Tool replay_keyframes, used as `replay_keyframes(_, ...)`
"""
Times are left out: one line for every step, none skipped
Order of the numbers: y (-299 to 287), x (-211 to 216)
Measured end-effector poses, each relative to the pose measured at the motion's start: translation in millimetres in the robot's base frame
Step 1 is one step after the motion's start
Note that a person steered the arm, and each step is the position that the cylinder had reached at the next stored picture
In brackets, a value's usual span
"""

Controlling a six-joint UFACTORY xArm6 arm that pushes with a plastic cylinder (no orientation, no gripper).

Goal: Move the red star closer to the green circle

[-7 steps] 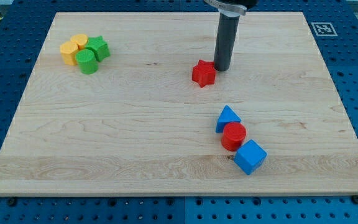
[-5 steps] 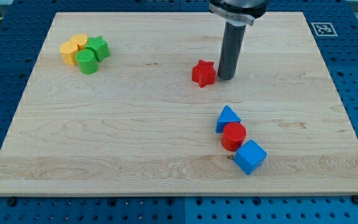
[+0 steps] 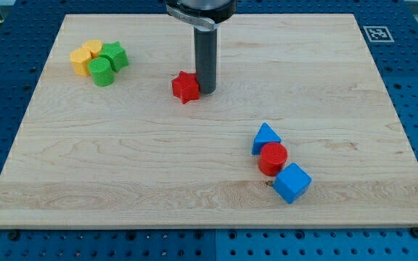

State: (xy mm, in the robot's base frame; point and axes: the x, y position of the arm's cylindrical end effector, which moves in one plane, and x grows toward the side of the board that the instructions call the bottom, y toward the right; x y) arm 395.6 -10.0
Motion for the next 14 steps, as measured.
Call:
replay_keyframes(0, 0)
replay_keyframes(-1, 2)
replay_keyframes(-5, 11)
replay_keyframes(-16, 17)
replay_keyframes(-30, 24)
replay_keyframes(-37, 24)
replay_keyframes(-48, 23)
replay_keyframes(-66, 21)
replay_keyframes(-75, 3)
replay_keyframes(-90, -20)
replay_keyframes(-110, -28)
replay_keyframes(-121, -28)
replay_keyframes(-59, -28)
replay_keyframes(55, -28)
